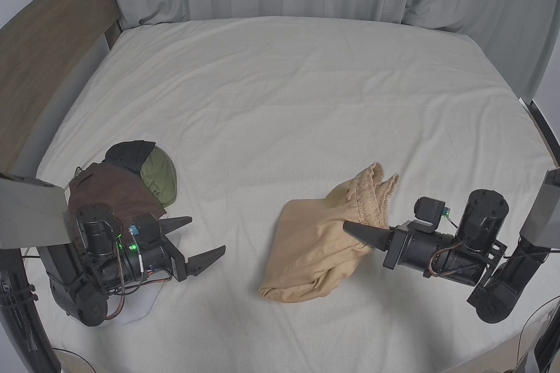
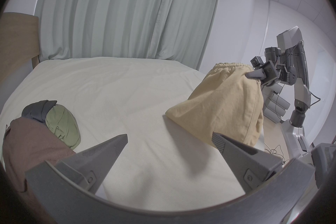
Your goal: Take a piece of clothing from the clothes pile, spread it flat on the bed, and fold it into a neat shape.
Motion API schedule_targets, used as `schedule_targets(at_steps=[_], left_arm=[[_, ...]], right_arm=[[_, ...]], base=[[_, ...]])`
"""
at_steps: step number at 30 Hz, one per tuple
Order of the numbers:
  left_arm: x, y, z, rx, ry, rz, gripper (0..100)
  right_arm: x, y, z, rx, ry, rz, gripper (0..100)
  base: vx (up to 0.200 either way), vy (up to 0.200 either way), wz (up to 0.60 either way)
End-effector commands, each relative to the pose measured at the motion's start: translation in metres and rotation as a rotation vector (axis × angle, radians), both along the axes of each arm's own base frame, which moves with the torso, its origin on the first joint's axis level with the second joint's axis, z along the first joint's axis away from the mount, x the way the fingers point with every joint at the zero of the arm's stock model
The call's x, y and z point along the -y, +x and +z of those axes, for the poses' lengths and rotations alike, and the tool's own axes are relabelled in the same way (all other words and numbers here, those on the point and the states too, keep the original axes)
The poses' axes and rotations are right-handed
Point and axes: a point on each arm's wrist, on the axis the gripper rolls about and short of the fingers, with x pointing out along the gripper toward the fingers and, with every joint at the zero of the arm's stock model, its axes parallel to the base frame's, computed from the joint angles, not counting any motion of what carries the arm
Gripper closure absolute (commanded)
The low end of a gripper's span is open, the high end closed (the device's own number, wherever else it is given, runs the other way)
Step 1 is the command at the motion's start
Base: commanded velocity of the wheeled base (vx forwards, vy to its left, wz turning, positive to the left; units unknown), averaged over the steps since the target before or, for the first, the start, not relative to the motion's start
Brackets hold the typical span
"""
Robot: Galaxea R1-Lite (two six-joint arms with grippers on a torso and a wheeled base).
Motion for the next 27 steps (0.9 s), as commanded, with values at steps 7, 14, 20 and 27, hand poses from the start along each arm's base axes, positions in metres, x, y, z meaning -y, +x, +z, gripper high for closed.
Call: schedule_targets(at_steps=[7, 14, 20, 27], left_arm=[[0.0, 0.0, 0.001, 0.005, -0.001, 0.0, 0], [0.0, 0.0, 0.001, 0.005, -0.001, 0.0, 0], [0.0, 0.0, 0.001, 0.003, -0.001, -0.002, 0], [0.001, -0.001, 0.0, 0.0, 0.0, -0.004, 0]], right_arm=[[0.0, 0.011, 0.012, 0.054, 0.036, 0.038, 100], [-0.001, 0.029, 0.018, 0.093, 0.061, 0.065, 100], [-0.008, 0.049, 0.02, 0.113, 0.098, 0.065, 100], [-0.018, 0.083, 0.019, 0.123, 0.156, 0.05, 100]], base=[[0.0, 0.0, 0.0], [0.0, 0.0, 0.0], [0.0, 0.0, 0.0], [0.0, 0.0, 0.0]])
